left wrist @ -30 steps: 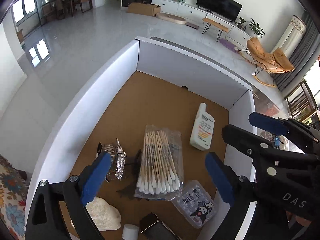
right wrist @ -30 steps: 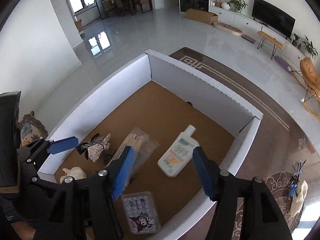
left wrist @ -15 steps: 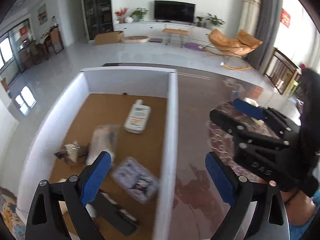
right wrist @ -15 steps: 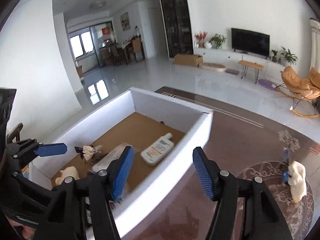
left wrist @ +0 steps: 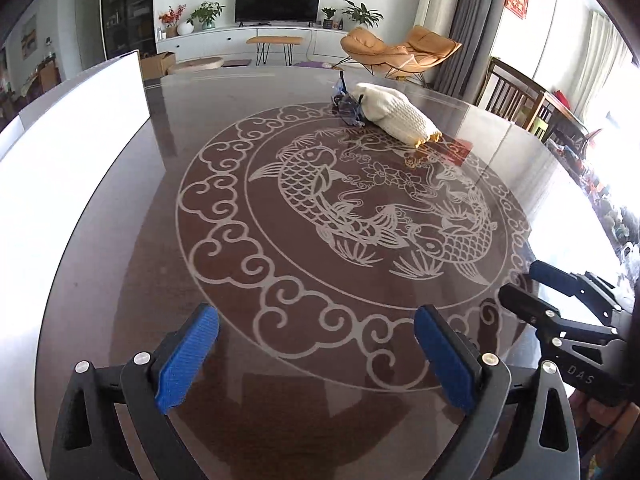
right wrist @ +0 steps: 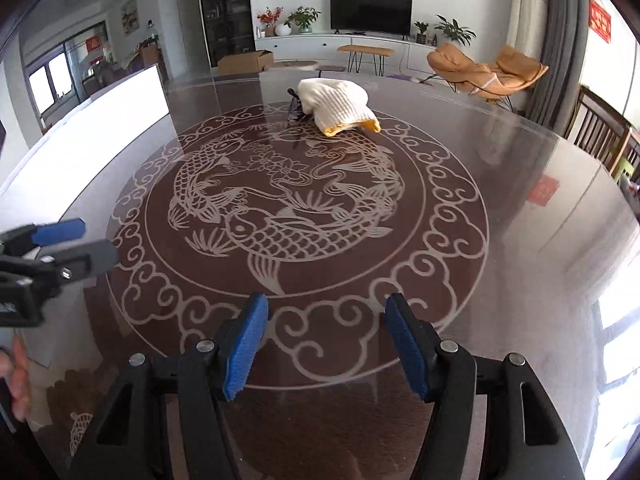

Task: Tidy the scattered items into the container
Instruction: 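Move both open tools back over the table toward the glove and sunglasses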

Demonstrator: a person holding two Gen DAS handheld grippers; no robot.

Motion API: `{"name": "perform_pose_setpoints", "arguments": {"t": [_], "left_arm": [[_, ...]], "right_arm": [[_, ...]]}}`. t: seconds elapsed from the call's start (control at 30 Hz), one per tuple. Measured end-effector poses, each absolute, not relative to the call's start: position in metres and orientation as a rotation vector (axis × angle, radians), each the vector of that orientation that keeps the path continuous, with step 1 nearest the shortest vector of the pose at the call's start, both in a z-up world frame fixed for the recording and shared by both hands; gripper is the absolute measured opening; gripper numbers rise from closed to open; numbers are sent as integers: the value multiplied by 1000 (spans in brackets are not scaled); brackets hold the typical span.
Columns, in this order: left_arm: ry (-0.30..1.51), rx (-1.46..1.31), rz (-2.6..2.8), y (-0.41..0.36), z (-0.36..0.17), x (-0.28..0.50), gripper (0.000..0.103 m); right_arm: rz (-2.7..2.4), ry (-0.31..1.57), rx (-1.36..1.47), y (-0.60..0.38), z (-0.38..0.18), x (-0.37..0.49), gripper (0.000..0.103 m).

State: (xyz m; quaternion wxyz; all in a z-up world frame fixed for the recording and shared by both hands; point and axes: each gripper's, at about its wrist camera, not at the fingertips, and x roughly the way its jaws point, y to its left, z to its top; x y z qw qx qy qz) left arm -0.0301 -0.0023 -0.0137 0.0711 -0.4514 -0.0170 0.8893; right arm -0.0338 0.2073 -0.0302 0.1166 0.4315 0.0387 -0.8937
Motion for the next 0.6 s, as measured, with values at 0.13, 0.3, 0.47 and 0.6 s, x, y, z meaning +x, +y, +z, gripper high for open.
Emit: {"name": "perform_pose_setpoints", "arguments": {"t": [0.13, 0.3, 0.47, 0.6], "left_arm": [[32, -1376, 2703, 6, -20, -42, 100], [104, -1401, 2667, 2, -27, -62, 103], [121, -1386, 2647, 3, -28, -67, 103], [122, -1386, 2651, 4, -28, -66, 103]], "right_arm": [[-2625, 120, 1275, 210, -29, -32, 63], [-2634, 150, 1285, 199, -26, -36, 63], [-2595, 178, 1262, 193, -28, -52, 64], [-2622, 203, 1108, 185, -10, -110, 64]]}}
